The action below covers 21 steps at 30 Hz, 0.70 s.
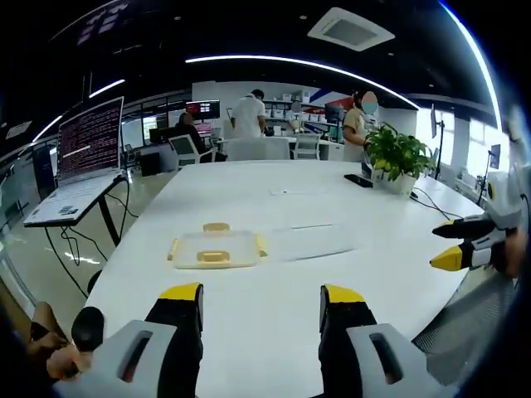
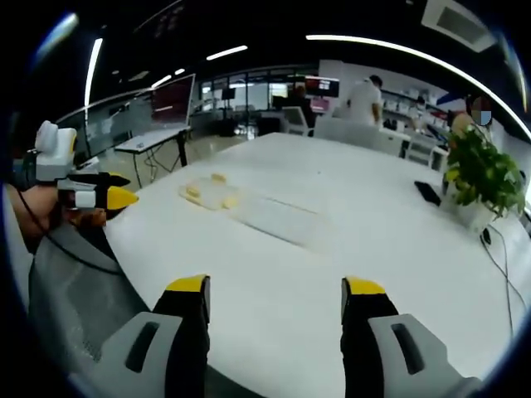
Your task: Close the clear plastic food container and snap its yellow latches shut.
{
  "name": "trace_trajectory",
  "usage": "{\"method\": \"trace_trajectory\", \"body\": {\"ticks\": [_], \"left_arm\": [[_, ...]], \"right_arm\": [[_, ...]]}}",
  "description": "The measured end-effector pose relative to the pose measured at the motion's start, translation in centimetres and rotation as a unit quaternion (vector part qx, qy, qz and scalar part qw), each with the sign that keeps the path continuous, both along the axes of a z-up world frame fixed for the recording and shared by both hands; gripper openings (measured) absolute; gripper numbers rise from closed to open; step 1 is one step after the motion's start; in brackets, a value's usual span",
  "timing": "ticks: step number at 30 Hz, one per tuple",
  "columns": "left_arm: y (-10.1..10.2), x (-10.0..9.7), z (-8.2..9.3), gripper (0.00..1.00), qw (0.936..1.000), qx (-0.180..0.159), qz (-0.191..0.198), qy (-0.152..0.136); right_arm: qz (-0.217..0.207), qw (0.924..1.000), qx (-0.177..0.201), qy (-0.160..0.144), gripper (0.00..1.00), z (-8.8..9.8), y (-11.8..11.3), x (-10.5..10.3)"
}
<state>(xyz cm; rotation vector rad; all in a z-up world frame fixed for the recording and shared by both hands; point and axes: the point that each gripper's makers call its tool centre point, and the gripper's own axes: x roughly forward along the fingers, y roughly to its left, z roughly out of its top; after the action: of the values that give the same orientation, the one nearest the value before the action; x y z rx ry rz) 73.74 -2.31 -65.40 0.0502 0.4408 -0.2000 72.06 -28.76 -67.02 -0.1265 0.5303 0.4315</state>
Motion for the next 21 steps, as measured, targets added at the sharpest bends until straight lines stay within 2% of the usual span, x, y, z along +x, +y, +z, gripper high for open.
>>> {"method": "trace_trajectory", "body": {"ticks": [13,18,21], "left_arm": [[0.0,-0.1,-0.1,0.51,1.0,-0.004,0.004,0.005],[-0.2,-0.2,-0.5,0.51,0.9999,0.011,-0.004,0.011],[-0.2,-0.5,-1.2,0.51,0.9994,0.022,-0.006,0.025]], "right_arm": [[0.006,1.0,-0.004,-0.001,0.61,-0.1,0.2,-0.1],[0.01,0.9999,0.004,-0.012,0.62,0.4,0.5,-0.1],[0.019,0.9997,0.004,-0.013,0.62,0.2,0.9,-0.5]]}}
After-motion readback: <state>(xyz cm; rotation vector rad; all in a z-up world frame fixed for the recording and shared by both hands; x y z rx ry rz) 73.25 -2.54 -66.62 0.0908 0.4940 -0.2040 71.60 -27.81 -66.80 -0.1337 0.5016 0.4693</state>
